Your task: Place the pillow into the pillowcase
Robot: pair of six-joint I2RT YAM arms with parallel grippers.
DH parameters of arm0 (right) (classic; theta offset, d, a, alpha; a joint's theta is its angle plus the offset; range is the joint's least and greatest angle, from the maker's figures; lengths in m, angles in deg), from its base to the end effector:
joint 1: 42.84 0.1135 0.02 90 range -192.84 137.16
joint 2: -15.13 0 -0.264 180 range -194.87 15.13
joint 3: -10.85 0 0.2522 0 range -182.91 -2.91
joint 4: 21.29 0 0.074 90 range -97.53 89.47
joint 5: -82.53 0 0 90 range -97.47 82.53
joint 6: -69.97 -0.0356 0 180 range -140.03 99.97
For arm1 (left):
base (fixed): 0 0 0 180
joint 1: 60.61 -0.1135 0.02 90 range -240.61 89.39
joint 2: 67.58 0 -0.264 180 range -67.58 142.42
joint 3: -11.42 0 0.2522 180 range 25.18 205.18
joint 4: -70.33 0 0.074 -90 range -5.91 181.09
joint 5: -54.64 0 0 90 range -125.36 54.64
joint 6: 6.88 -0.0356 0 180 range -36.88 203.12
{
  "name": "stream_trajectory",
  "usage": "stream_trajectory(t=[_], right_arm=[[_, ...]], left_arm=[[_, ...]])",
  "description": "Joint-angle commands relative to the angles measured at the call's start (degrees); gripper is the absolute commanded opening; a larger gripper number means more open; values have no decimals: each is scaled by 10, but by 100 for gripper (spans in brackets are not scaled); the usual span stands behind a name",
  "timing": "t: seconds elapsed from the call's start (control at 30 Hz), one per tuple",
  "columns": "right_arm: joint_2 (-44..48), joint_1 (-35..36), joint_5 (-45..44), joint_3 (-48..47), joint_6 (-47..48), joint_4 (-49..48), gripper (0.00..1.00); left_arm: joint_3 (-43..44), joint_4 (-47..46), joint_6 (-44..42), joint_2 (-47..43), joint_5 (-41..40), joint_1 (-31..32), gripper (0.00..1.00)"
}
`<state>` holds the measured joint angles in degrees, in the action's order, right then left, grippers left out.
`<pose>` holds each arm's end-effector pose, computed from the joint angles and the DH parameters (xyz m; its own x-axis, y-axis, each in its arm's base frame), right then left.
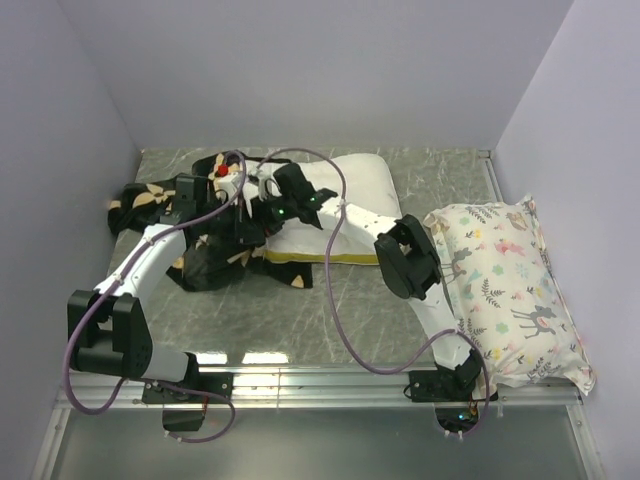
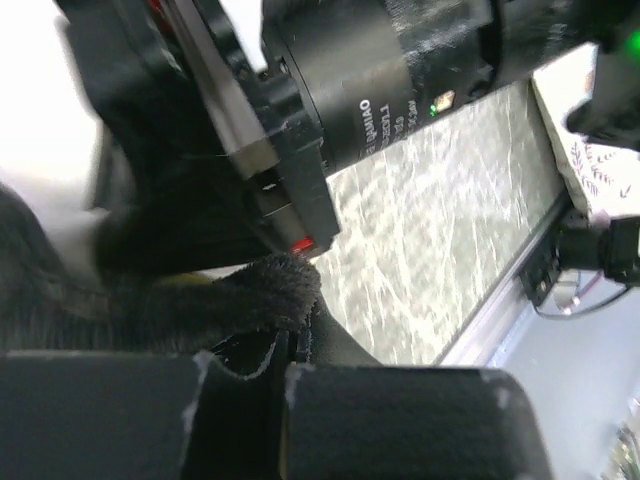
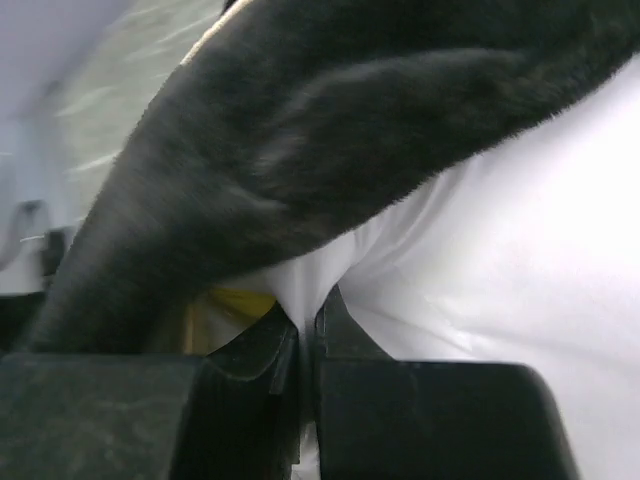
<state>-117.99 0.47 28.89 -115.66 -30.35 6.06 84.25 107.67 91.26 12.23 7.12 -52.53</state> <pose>0.3756 0.3831 0.2198 -0.5630 -0.3324 -0.7567 -0.8227 0.3133 0.4744 0.2890 -0.0653 0.2726 -0.7672 0.0034 -0.6414 0.4782 0.6695 -0.5684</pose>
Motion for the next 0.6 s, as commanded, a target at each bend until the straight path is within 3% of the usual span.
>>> stream_trajectory(t=[0.0, 0.07, 0.1, 0.13, 0.17, 0.23, 0.27, 0.33, 0.43, 0.57], right_arm=[[46, -3, 142, 88, -117, -58, 0], [90, -24, 183, 132, -102, -41, 18], [107, -29, 186, 138, -76, 17, 30], [123, -34, 188, 140, -2, 59, 51], [152, -47, 175, 127, 40, 105, 59], [174, -66, 149, 103, 162, 240, 76], [184, -91, 124, 72, 192, 277, 78], [184, -122, 104, 35, 232, 352, 80], [159, -170, 40, -61, 205, 346, 79], [68, -176, -52, -163, 138, 262, 78]], left_arm=[[-2, 41, -23, -13, 60, 6, 0], [-13, 92, -75, -28, 57, 4, 2], [-23, 110, -106, -33, 55, 4, 5], [-25, 132, -149, -36, 53, 4, 11], [-23, 172, -169, -42, 38, 4, 28], [-10, 204, -217, -54, 27, -2, 46], [-4, 211, -226, -70, 23, -18, 58], [24, 215, -231, -82, 22, -40, 64], [101, 198, -191, -60, 1, -66, 76], [227, 109, -85, 66, -141, -67, 73]])
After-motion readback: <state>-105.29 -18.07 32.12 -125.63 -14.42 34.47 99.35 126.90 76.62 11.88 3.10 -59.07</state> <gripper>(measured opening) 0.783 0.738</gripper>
